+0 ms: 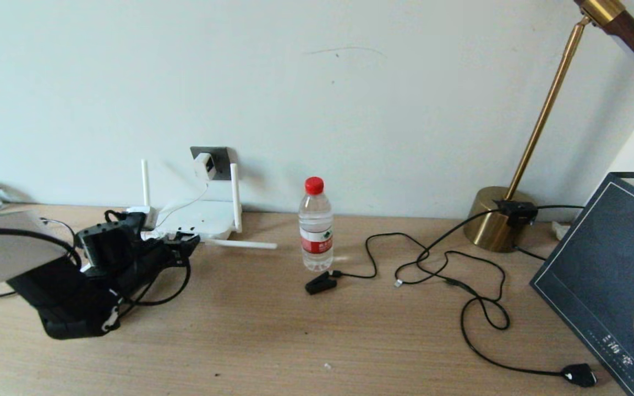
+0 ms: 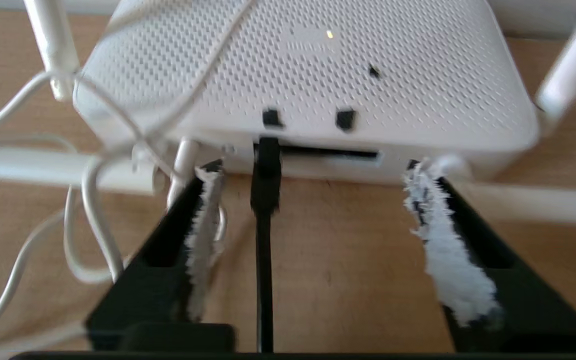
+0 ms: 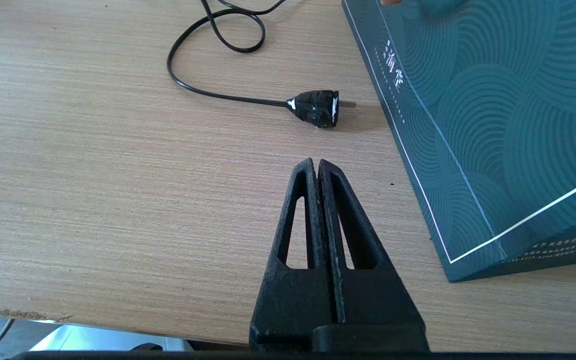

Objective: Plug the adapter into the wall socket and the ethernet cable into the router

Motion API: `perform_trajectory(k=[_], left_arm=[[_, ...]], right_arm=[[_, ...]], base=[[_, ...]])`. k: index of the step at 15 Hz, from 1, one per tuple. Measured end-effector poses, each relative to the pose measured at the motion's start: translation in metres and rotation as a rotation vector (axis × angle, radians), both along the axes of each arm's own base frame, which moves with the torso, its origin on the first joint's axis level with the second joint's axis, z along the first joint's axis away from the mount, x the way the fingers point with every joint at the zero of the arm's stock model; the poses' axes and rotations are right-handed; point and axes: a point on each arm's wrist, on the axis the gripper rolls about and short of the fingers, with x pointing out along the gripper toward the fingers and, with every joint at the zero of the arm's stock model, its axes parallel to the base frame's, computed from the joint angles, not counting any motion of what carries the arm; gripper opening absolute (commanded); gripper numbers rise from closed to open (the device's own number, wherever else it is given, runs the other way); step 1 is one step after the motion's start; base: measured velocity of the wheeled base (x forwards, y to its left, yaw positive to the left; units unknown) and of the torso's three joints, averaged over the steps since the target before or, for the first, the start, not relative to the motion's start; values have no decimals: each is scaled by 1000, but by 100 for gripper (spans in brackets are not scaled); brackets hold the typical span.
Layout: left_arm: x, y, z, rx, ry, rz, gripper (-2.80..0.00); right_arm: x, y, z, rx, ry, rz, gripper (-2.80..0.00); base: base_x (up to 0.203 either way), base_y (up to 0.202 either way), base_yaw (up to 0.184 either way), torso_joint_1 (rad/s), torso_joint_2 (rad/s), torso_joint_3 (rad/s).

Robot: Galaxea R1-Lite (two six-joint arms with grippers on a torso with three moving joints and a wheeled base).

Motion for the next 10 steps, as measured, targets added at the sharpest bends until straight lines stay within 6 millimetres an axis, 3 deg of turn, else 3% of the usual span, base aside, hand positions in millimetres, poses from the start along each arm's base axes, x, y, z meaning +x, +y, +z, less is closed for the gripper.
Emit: perform_trajectory(k=[3, 5, 10], left_arm=[[-16, -3, 8, -1, 10, -7, 0], [-27, -4, 24, 0, -19, -6, 0], [-68, -7, 106, 11, -216, -13, 0]], right_arm=[[0, 0, 0, 0, 0, 0, -280], [0, 0, 0, 0, 0, 0, -280], [0, 0, 0, 0, 0, 0, -280]], base=[[0, 0, 0, 0, 0, 0], [0, 0, 0, 0, 0, 0], [0, 0, 0, 0, 0, 0]])
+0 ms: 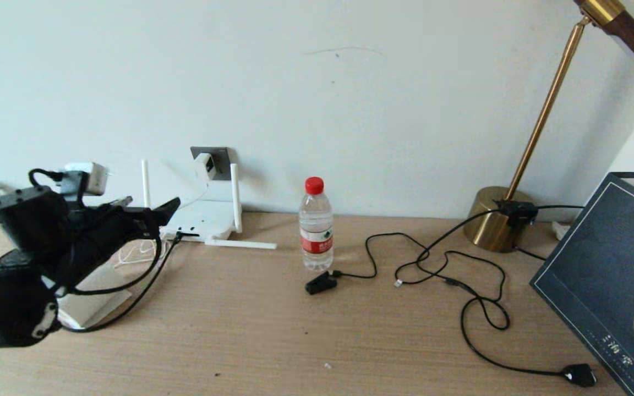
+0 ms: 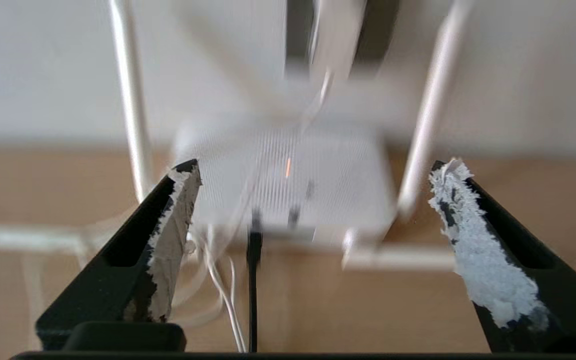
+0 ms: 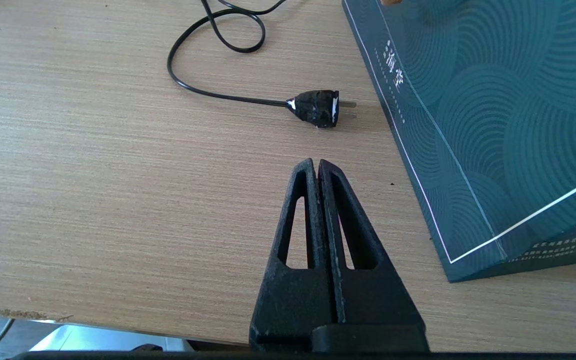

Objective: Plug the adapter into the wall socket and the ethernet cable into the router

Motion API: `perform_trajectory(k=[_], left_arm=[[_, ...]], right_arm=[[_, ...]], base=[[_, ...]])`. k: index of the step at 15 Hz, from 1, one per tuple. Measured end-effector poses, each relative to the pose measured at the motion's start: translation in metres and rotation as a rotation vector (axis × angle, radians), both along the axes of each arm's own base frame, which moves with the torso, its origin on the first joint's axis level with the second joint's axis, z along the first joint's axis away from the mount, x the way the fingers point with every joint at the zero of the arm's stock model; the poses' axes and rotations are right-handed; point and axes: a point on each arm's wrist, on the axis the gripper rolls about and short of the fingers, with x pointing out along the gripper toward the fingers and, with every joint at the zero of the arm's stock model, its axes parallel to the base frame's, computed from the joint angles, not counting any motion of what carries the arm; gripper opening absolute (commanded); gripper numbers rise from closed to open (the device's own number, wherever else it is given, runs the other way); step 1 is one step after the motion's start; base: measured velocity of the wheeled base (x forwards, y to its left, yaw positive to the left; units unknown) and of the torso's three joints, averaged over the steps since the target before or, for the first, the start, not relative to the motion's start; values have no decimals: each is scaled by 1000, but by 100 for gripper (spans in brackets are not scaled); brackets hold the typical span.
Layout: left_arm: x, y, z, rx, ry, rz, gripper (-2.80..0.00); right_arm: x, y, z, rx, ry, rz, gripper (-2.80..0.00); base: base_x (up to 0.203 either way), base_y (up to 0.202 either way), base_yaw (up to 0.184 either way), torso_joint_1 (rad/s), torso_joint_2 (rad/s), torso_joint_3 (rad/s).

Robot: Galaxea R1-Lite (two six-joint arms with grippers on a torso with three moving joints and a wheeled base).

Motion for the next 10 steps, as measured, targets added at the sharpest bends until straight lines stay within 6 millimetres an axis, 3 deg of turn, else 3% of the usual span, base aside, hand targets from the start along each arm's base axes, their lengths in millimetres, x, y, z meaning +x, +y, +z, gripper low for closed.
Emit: perform_trajectory(k=[2, 3, 10], left_arm=[[-21, -2, 28, 1, -78, -6, 0], [-32, -3, 37, -9, -105, -10, -280], [-85, -13, 75, -48, -235, -71, -280]], right_arm=[[0, 0, 0, 0, 0, 0, -280], [0, 0, 0, 0, 0, 0, -280], [0, 0, 0, 0, 0, 0, -280]], base=[[0, 0, 0, 0, 0, 0], [0, 0, 0, 0, 0, 0], [0, 0, 0, 0, 0, 0]])
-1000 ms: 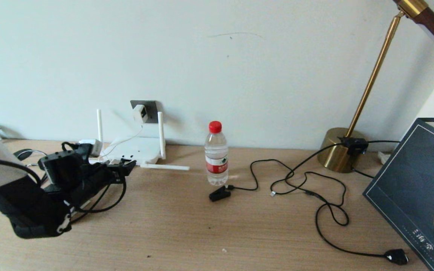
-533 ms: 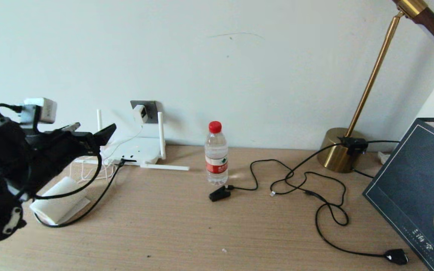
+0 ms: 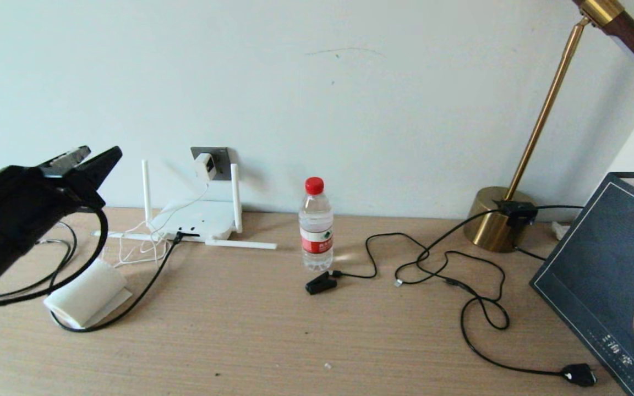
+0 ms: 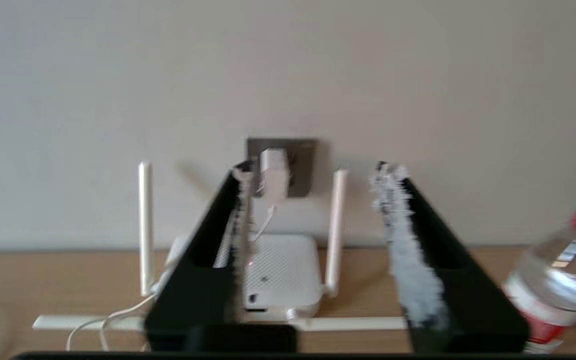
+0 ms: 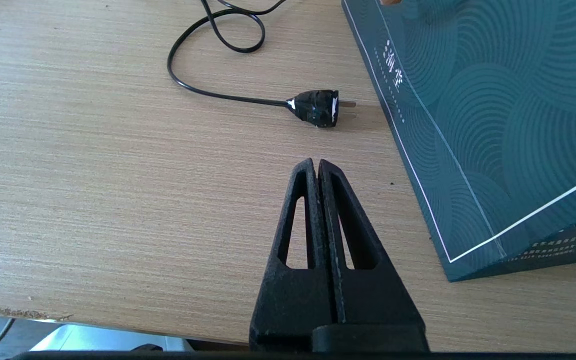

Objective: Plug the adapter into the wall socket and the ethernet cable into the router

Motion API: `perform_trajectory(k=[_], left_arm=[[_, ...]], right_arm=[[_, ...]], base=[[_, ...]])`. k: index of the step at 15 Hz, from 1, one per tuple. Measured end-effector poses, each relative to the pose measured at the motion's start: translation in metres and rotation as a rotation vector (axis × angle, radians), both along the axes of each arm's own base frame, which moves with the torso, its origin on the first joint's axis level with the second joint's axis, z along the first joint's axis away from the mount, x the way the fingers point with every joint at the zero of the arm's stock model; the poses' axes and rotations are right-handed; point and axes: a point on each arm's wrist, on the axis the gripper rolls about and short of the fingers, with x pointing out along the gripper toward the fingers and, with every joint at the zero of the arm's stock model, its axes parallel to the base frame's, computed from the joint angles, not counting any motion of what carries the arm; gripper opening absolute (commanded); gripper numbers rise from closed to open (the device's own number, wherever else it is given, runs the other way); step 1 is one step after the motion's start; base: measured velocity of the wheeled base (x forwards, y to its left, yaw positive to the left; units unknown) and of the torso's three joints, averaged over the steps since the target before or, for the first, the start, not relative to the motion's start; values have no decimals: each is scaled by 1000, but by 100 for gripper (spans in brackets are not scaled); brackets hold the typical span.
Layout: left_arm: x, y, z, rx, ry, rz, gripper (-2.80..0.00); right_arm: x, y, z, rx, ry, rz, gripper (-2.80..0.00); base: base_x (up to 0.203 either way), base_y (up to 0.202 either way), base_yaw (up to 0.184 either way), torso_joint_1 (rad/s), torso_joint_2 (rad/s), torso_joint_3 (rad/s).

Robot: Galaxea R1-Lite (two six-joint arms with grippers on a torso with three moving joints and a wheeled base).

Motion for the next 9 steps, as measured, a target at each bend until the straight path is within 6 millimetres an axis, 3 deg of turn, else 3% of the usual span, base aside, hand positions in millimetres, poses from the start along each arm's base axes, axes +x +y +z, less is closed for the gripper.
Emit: perform_trajectory(k=[4, 9], left_arm=[[-41, -8, -1, 0, 124, -33, -280], [-102, -9, -52, 23, 567, -38, -280]], right_arm=[[0, 0, 0, 0, 0, 0, -280], [0, 0, 0, 0, 0, 0, -280]], base=[[0, 0, 0, 0, 0, 0], [0, 0, 0, 0, 0, 0]])
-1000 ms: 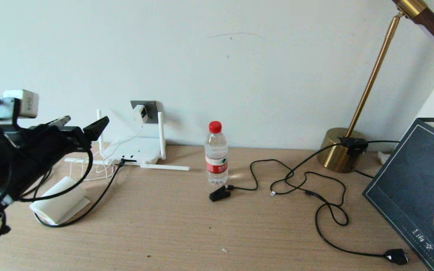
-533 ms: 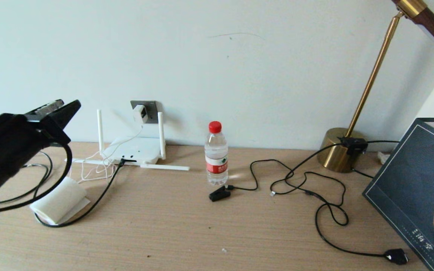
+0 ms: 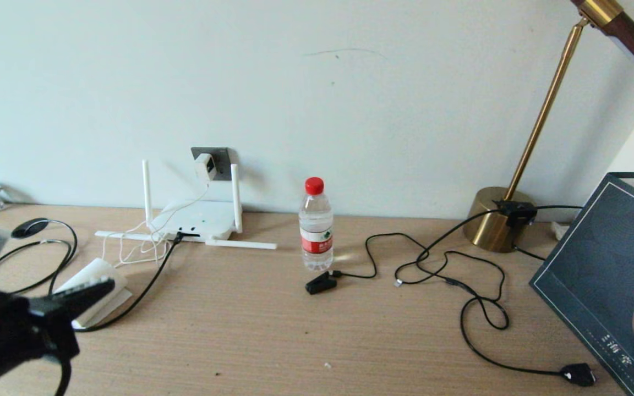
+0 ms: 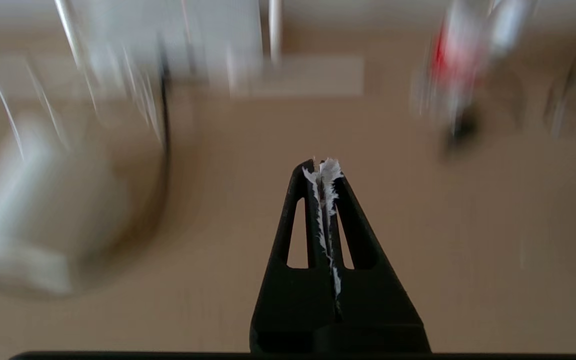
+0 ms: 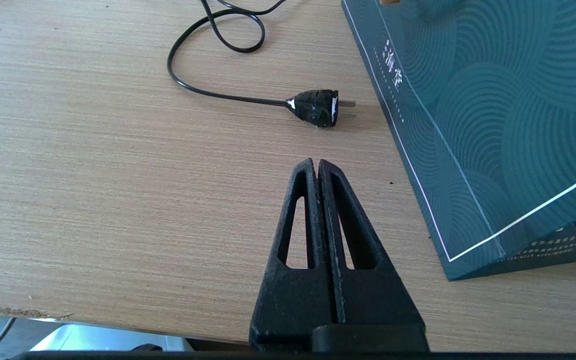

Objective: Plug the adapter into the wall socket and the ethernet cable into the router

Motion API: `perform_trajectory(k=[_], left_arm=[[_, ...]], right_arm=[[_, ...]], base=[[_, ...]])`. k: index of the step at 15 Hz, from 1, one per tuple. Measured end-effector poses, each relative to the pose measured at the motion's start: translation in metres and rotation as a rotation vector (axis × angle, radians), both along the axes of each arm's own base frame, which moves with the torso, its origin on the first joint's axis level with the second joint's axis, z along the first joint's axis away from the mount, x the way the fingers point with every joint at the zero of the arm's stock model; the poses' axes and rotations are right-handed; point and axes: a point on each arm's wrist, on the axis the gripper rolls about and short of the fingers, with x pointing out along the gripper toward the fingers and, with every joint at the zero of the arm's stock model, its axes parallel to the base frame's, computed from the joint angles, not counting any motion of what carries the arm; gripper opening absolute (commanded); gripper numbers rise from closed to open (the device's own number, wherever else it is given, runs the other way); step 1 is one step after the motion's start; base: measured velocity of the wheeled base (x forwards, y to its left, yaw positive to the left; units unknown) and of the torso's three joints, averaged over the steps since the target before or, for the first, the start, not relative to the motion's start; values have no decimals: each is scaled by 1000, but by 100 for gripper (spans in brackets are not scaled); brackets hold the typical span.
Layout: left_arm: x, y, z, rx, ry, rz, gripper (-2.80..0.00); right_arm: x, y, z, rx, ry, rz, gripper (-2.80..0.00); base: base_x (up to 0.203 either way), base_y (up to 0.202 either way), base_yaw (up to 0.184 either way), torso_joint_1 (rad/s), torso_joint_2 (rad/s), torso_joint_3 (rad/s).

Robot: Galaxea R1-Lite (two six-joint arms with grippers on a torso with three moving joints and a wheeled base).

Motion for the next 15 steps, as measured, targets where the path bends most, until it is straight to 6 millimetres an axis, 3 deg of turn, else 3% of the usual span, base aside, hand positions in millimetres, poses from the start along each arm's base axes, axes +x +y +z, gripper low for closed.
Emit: perform_trajectory(k=[4, 6, 11, 15], left_arm=[[-65, 0, -79, 98, 489, -27, -280], [-88, 2, -104, 174, 586, 5, -280], [-111, 4, -105, 170, 382, 62, -280], [-142, 4, -104, 176, -15, 75, -280]], right_arm=[[0, 0, 0, -2, 0, 0, -280], [0, 0, 0, -2, 0, 1, -280], [0, 0, 0, -2, 1, 1, -280], [0, 0, 0, -2, 1, 0, -280]], base=[[0, 0, 0, 0, 0, 0], [0, 0, 0, 0, 0, 0], [0, 0, 0, 0, 0, 0], [0, 0, 0, 0, 0, 0]])
